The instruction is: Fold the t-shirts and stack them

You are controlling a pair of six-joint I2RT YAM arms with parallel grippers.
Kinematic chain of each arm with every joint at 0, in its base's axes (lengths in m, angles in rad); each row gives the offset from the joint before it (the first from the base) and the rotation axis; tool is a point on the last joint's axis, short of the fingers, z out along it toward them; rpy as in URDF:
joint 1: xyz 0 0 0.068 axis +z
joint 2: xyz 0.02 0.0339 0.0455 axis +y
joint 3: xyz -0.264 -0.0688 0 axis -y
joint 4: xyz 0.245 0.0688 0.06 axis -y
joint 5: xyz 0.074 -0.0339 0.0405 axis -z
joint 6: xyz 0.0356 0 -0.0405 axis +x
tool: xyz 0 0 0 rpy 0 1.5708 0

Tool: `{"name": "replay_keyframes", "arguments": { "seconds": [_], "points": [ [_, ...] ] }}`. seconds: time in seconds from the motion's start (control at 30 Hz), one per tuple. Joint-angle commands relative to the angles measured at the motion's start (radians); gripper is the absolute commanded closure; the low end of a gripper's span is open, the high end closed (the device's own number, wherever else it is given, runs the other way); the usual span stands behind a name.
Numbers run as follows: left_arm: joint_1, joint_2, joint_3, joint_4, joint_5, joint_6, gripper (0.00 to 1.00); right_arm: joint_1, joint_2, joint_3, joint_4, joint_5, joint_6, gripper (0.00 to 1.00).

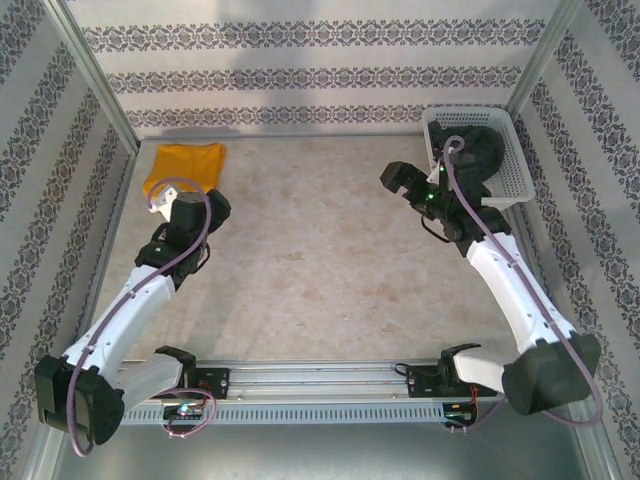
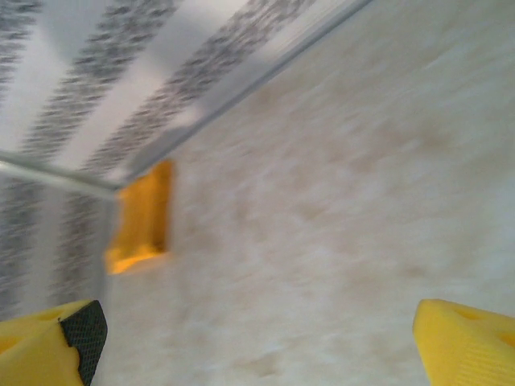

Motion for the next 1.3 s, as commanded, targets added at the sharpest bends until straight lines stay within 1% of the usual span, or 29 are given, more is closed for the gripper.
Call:
{"name": "replay_keyframes", "arguments": {
  "seconds": [0.0,0.03,0.07,0.13,0.17,0.2,0.23,0.27,0.4,0.47,0.57,0.6,0.63,0.67,0.7,0.73,0.77,0.8,0.83,0.87,0.9,0.93,0.97,1.03,1.1,1.13,1.17,1.23,1.27],
  "points": [
    [-0.028,-0.089,-0.044,-0.157,-0.342,0.302,0.00,0.033,-0.087,-0.030,-0.239,0.422,-0.211,0.02],
    [-0.028,-0.136,-0.114,-0.033,-0.302,0.469,0.00,0.023,-0.134,-0.110,-0.162,0.429,-0.259,0.02],
    [-0.027,-0.178,-0.199,0.079,-0.280,0.572,0.00,0.020,-0.181,-0.210,-0.059,0.458,-0.303,0.02],
    [-0.016,-0.236,-0.327,0.238,-0.229,0.675,0.00,0.031,-0.264,-0.404,0.166,0.556,-0.391,0.02],
    [-0.008,-0.248,-0.398,0.350,-0.181,0.730,0.00,0.033,-0.284,-0.500,0.303,0.575,-0.454,0.02],
    [-0.004,-0.249,-0.447,0.444,-0.145,0.767,0.00,0.033,-0.285,-0.561,0.397,0.579,-0.497,0.02],
    [0.000,-0.238,-0.507,0.545,-0.129,0.778,0.00,0.033,-0.265,-0.602,0.460,0.592,-0.547,0.02],
    [0.007,-0.215,-0.542,0.622,-0.130,0.751,0.00,0.028,-0.232,-0.615,0.478,0.607,-0.560,0.02],
    [0.077,-0.028,-0.547,0.756,-0.054,0.734,0.00,-0.007,-0.075,-0.626,0.567,0.558,-0.629,0.02],
    [0.122,0.084,-0.565,0.916,0.001,0.714,0.00,-0.030,0.003,-0.657,0.705,0.518,-0.642,0.02],
    [0.199,0.226,-0.552,1.089,0.079,0.687,0.00,-0.067,0.111,-0.669,0.863,0.472,-0.634,0.02],
    [0.219,0.272,-0.541,1.137,0.099,0.714,0.00,-0.080,0.141,-0.667,0.914,0.459,-0.637,0.02],
    [0.235,0.295,-0.510,1.105,0.131,0.741,0.00,-0.092,0.161,-0.652,0.937,0.434,-0.650,0.02],
    [0.254,0.319,-0.505,1.143,0.171,0.763,0.00,-0.103,0.192,-0.637,0.957,0.412,-0.681,0.02],
    [0.271,0.362,-0.526,1.243,0.189,0.764,0.00,-0.112,0.212,-0.622,0.962,0.410,-0.694,0.02],
    [0.289,0.413,-0.550,1.339,0.191,0.742,0.00,-0.127,0.226,-0.620,0.988,0.374,-0.717,0.02],
    [0.296,0.442,-0.574,1.413,0.223,0.757,0.00,-0.145,0.247,-0.632,1.045,0.354,-0.711,0.02],
    [0.297,0.426,-0.579,1.375,0.283,0.764,0.00,-0.162,0.263,-0.645,1.070,0.334,-0.694,0.02],
    [0.296,0.433,-0.590,1.410,0.328,0.783,0.00,-0.176,0.289,-0.679,1.162,0.301,-0.682,0.02],
    [0.291,0.499,-0.627,1.558,0.339,0.798,0.00,-0.183,0.295,-0.709,1.222,0.269,-0.684,0.02],
    [0.289,0.575,-0.655,1.724,0.333,0.811,0.00,-0.184,0.299,-0.728,1.238,0.266,-0.688,0.02],
    [0.294,0.596,-0.678,1.779,0.328,0.803,0.00,-0.186,0.331,-0.759,1.346,0.259,-0.689,0.02],
    [0.297,0.549,-0.672,1.677,0.302,0.778,0.00,-0.187,0.350,-0.767,1.403,0.259,-0.687,0.02],
    [0.306,0.506,-0.605,1.495,0.295,0.756,0.00,-0.191,0.318,-0.731,1.277,0.252,-0.683,0.02],
    [0.305,0.533,-0.519,1.384,0.380,0.800,0.00,-0.192,0.329,-0.741,1.313,0.250,-0.684,0.02],
    [0.303,0.521,-0.484,1.293,0.386,0.805,0.00,-0.192,0.334,-0.743,1.325,0.253,-0.682,0.02],
    [0.303,0.511,-0.485,1.285,0.392,0.801,0.00,-0.191,0.326,-0.739,1.306,0.251,-0.686,0.02],
    [0.302,0.534,-0.505,1.366,0.390,0.806,0.00,-0.190,0.319,-0.741,1.299,0.254,-0.688,0.02],
    [0.302,0.524,-0.500,1.336,0.388,0.802,0.00,-0.189,0.322,-0.743,1.306,0.254,-0.689,0.02]
  ]
}}
